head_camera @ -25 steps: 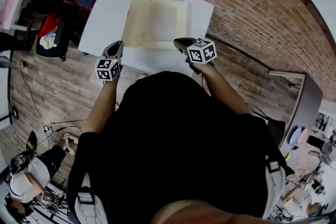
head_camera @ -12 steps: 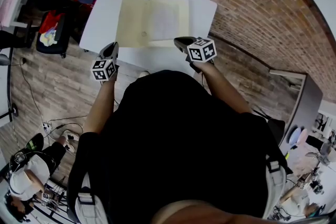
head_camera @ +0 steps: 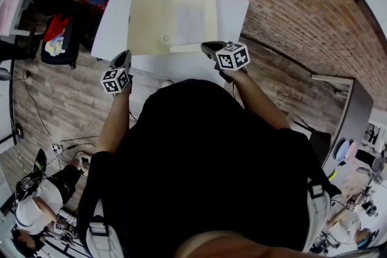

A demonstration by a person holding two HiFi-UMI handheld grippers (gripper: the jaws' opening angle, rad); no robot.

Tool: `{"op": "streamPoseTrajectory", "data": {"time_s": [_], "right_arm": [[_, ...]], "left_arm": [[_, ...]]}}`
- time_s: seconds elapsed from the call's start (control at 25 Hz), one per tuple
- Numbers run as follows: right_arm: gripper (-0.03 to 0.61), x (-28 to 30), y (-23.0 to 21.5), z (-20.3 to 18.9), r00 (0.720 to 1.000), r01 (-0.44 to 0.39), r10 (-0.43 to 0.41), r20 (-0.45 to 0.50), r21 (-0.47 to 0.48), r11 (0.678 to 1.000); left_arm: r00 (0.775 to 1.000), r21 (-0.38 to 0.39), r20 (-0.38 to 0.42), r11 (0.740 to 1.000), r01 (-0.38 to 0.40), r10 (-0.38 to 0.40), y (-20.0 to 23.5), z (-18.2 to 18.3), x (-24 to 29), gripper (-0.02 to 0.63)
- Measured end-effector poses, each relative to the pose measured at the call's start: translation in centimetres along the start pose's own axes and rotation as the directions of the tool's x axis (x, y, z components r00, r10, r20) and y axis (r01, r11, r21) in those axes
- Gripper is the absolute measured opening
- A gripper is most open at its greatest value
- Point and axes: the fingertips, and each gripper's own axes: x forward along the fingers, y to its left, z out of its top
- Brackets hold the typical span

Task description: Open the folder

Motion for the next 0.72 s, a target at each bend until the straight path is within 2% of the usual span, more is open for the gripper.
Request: {"op": "streamPoseTrajectory", "data": {"time_s": [0.72], "right_arm": [[0.025,-0.4,-0.5,-0.8,0.998,0.054,-0.054,0.012,0.045,0.998]], "left_arm": [[0.997,-0.088,-0.07,0.995,-0.047,0.041,5.5,-3.6,0.6,0.017]]}}
